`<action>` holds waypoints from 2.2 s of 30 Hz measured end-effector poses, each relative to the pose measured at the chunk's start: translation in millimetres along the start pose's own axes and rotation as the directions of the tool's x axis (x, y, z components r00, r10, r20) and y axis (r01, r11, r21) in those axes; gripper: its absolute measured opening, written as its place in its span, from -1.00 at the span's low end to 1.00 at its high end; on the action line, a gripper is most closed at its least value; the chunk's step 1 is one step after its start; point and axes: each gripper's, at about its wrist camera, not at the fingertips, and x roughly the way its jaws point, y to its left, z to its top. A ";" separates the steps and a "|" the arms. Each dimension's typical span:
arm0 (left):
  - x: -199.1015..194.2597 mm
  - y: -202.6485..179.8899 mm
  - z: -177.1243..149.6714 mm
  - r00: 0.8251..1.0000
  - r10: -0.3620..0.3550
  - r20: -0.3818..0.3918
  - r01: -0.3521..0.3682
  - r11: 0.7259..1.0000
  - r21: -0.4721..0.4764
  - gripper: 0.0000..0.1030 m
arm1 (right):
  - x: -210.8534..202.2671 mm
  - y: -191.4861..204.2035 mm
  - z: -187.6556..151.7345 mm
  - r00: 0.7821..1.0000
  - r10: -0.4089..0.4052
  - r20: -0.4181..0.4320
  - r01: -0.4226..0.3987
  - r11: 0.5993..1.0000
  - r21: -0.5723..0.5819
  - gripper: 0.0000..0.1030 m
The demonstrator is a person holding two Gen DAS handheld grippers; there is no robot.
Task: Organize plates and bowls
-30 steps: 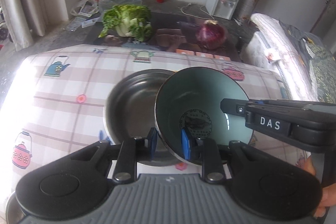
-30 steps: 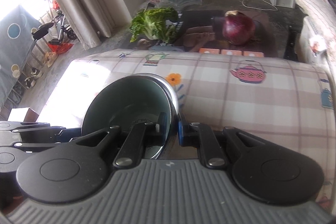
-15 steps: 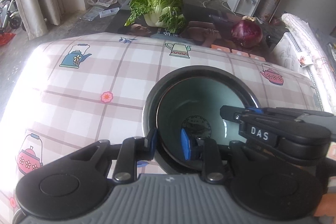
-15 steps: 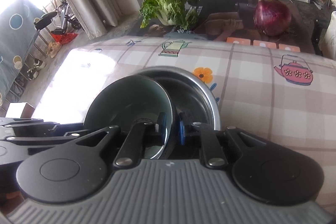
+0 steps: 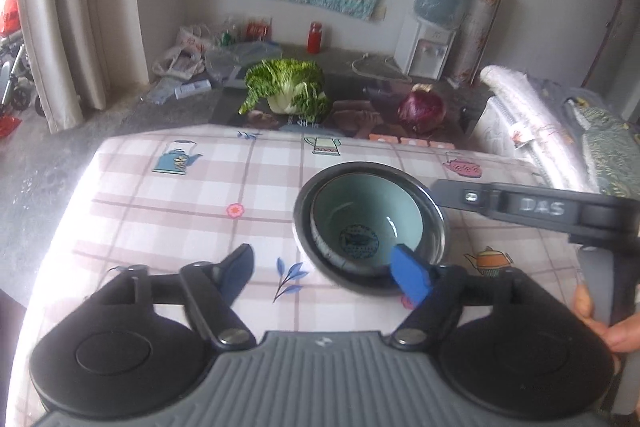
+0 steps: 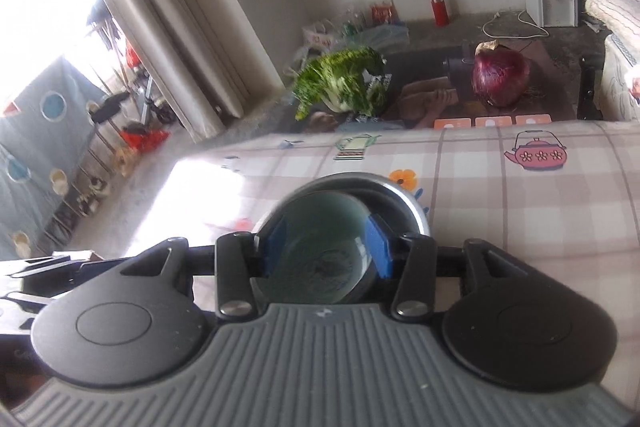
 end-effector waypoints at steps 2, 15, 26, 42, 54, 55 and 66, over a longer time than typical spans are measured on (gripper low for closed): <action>-27.3 12.3 -16.9 0.999 -0.006 0.045 0.006 1.000 -0.006 0.66 | -29.3 8.3 -14.0 0.999 0.032 0.027 -0.033 0.999 0.016 -0.10; -134.0 94.7 -161.2 0.968 0.139 0.211 -0.110 0.983 -0.145 0.74 | -157.6 71.5 -168.2 0.988 0.146 0.051 -0.149 0.987 0.060 -0.06; -131.1 127.3 -219.3 0.969 0.227 0.098 -0.200 0.952 -0.232 0.66 | -124.9 130.2 -263.3 0.979 0.192 -0.064 -0.183 0.975 0.126 -0.06; -82.3 148.3 -215.8 0.978 0.199 -0.063 -0.209 0.946 -0.248 -0.38 | -61.3 147.1 -267.6 0.990 0.121 -0.075 -0.104 0.973 0.206 -0.37; -100.8 145.6 -224.7 0.987 0.148 -0.070 -0.161 0.952 -0.260 -0.65 | -57.8 140.6 -268.9 0.985 0.140 -0.104 -0.118 0.973 0.200 -0.75; -104.2 145.8 -227.5 0.987 0.143 -0.074 -0.158 0.953 -0.257 -0.64 | -59.3 140.9 -271.2 0.984 0.145 -0.108 -0.121 0.973 0.198 -0.75; -138.6 149.8 -262.8 0.995 0.061 -0.083 -0.077 0.974 -0.211 -0.61 | -98.0 149.8 -301.0 0.963 0.197 -0.186 -0.174 0.976 0.133 -0.71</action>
